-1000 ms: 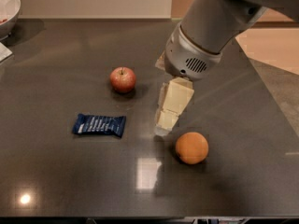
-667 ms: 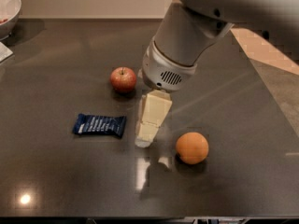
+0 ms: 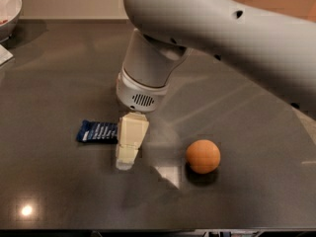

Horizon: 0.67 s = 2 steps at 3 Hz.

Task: Move rxbar blueberry near orange

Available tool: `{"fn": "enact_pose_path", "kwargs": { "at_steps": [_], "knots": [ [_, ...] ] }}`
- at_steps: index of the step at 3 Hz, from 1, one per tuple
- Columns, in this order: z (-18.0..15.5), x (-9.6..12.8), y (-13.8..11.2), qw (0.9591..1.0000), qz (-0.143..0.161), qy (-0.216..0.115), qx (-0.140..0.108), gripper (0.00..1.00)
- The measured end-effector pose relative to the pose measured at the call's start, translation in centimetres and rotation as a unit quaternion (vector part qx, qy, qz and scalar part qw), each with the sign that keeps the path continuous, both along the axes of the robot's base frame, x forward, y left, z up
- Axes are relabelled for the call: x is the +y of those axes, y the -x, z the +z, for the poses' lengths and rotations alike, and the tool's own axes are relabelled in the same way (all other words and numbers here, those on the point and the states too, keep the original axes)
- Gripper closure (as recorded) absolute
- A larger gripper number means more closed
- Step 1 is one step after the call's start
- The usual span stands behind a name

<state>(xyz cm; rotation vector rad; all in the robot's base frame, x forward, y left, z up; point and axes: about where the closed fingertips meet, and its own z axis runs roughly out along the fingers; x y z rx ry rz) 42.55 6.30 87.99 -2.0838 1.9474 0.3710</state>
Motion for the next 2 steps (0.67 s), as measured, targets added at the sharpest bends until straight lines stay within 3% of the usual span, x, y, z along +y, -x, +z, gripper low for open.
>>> {"fn": "enact_pose_path", "kwargs": {
  "at_steps": [2],
  "knots": [
    [-3.8,3.3,-1.6,0.9989,0.025,0.038,0.011,0.00]
  ]
}}
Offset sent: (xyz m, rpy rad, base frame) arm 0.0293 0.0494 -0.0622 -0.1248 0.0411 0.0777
